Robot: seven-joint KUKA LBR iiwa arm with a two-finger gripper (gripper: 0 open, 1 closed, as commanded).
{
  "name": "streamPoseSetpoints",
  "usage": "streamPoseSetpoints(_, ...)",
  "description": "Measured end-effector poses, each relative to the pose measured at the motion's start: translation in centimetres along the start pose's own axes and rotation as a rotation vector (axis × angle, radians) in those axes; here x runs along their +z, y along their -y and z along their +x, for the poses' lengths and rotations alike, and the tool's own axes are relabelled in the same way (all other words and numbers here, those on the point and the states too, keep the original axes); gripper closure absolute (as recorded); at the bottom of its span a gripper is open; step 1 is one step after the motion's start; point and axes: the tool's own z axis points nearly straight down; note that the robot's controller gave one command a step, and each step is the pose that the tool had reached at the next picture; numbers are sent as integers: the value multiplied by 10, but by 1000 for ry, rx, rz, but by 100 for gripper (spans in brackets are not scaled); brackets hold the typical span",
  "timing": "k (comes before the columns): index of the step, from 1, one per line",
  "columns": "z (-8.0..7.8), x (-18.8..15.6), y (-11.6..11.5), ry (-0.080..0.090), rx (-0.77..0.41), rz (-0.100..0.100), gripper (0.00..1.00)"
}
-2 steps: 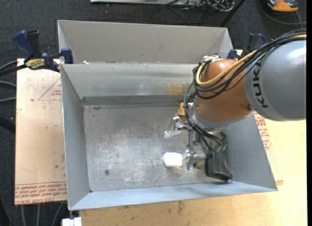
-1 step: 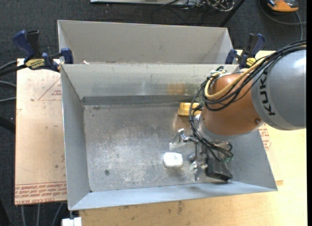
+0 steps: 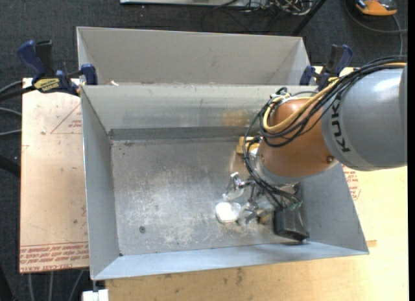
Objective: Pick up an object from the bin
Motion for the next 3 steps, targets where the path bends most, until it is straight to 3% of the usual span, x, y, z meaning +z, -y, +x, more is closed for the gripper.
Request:
streamPoseSetpoints(1,0,0,0,0,0,0,100)
streamPoseSetpoints(2,9,-31,0,-30,1,-9,100)
streamPoseSetpoints(3,4,-92,8,-29,24,-8,100)
